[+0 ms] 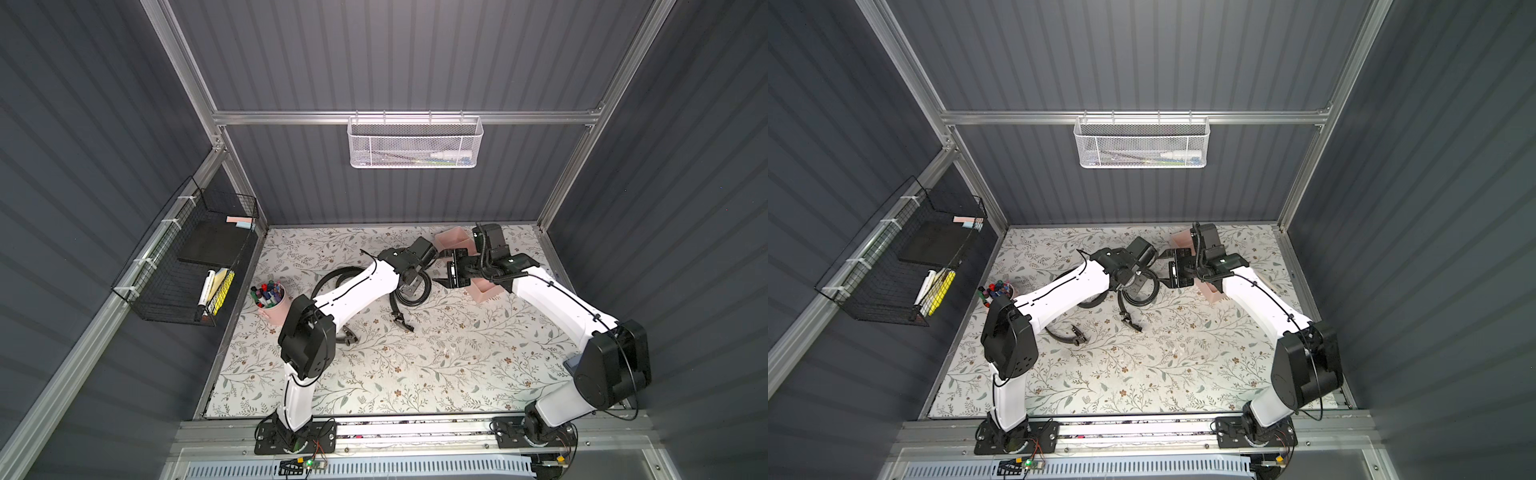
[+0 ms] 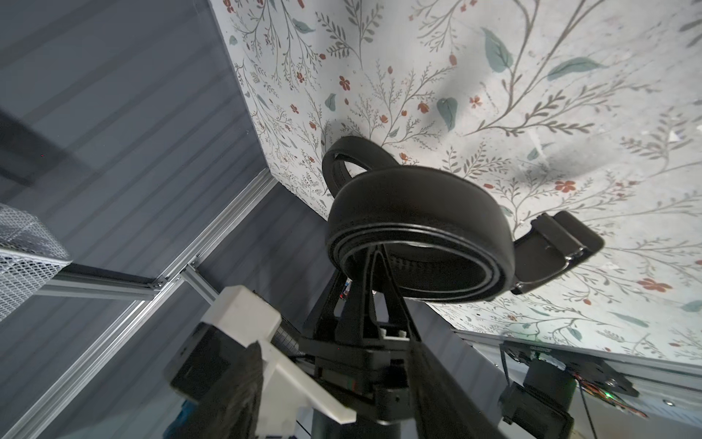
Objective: Place the belts into the storage roll
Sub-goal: Pick up the belt from the center of the board.
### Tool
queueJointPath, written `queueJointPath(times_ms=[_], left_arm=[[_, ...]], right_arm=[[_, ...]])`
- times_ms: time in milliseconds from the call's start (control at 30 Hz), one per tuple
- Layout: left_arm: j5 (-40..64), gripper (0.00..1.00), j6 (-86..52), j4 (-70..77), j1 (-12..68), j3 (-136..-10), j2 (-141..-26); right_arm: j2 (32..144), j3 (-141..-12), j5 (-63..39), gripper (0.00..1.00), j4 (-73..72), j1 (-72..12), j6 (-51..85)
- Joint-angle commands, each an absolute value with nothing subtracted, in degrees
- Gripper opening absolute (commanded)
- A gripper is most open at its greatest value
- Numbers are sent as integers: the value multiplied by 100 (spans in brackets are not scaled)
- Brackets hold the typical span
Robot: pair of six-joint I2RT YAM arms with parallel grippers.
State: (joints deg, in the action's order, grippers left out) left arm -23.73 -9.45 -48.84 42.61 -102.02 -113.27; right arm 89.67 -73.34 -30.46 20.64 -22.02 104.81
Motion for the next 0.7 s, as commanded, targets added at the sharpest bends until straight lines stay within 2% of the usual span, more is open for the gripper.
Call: queueJointPath(times_ms=[0, 267, 667], left_arm=[[-2514, 2, -1016, -4755, 4314, -10187, -11010], [-2503, 2, -1055, -4515, 4342, -10046, -10896], [-2268, 2, -1222, -3911, 4365, -9445, -10419]], right_arm=[[9093, -7411, -3038, 63, 2030, -2229, 11197], [9278, -7067, -3229, 63, 1182, -2408, 11965], [9648, -7263, -3153, 63, 1235, -2421, 11819]])
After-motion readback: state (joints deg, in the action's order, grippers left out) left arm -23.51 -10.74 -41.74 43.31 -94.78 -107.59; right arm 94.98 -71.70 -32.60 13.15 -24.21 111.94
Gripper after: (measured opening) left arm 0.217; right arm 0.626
